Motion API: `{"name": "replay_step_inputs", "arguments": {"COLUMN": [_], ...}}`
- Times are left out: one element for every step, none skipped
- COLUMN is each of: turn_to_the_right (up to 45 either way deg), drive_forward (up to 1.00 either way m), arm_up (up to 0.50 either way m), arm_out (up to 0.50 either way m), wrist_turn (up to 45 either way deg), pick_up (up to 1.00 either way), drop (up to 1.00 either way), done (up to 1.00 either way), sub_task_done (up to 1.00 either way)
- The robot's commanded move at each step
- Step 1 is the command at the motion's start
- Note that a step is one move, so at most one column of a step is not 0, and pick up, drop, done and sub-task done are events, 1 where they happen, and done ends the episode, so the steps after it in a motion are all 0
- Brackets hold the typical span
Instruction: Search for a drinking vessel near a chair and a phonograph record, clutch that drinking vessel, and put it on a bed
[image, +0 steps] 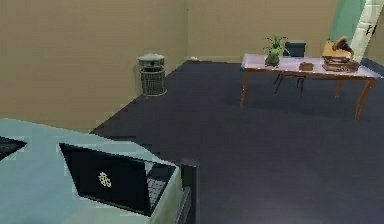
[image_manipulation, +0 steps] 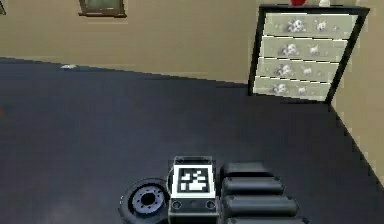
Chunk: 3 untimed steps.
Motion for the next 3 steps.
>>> {"name": "replay_step_inputs", "arguments": {"turn_to_the_right": [-45.0, -45.0, -45.0], "drive_forward": [0.0, 0.0, 0.0], "arm_up": [0.0, 0.0, 0.0], "arm_out": [0.0, 0.0, 0.0], "wrist_turn": [0.0, 0.0, 0.0], "pick_up": [0.0, 0.0, 0.0], "drop": [0.0, 0.0, 0.0], "done": [0.0, 0.0, 0.0], "sub_task_done": [0.0, 0.0, 0.0]}}
